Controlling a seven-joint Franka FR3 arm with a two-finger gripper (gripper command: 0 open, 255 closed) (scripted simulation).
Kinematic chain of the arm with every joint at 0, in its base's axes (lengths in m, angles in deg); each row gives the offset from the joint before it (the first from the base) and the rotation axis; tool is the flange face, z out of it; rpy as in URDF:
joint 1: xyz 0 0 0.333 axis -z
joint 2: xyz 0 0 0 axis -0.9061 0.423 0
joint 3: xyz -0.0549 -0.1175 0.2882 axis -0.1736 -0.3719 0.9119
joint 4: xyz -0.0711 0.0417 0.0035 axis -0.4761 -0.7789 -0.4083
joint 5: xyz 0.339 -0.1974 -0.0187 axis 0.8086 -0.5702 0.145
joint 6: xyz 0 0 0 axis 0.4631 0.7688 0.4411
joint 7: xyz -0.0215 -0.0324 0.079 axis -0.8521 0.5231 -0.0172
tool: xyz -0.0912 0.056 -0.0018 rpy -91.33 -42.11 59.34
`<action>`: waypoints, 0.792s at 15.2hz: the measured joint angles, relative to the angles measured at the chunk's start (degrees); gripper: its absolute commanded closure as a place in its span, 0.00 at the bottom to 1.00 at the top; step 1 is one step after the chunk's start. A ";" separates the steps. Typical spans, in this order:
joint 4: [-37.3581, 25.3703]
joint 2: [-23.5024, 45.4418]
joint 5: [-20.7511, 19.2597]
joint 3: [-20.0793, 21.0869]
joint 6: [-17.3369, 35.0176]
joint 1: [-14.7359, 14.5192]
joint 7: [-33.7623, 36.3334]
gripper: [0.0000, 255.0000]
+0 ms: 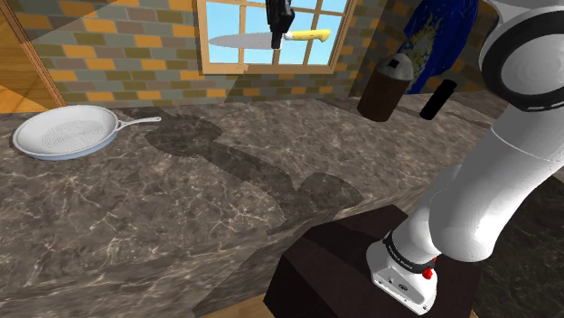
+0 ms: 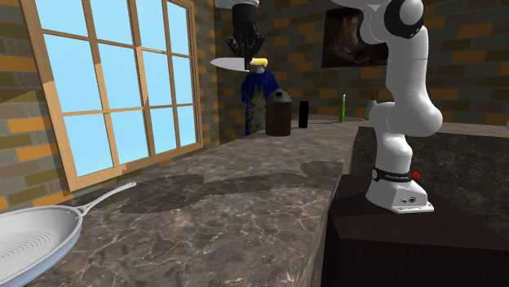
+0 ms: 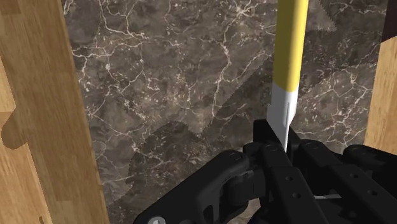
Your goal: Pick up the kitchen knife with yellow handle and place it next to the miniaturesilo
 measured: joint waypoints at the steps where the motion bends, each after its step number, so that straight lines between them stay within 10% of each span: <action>1: -1.06 0.33 0.03 -0.03 -0.73 0.05 -0.08 1.00; 12: 6.35 -8.10 -0.90 -3.71 -1.59 3.98 -7.78 1.00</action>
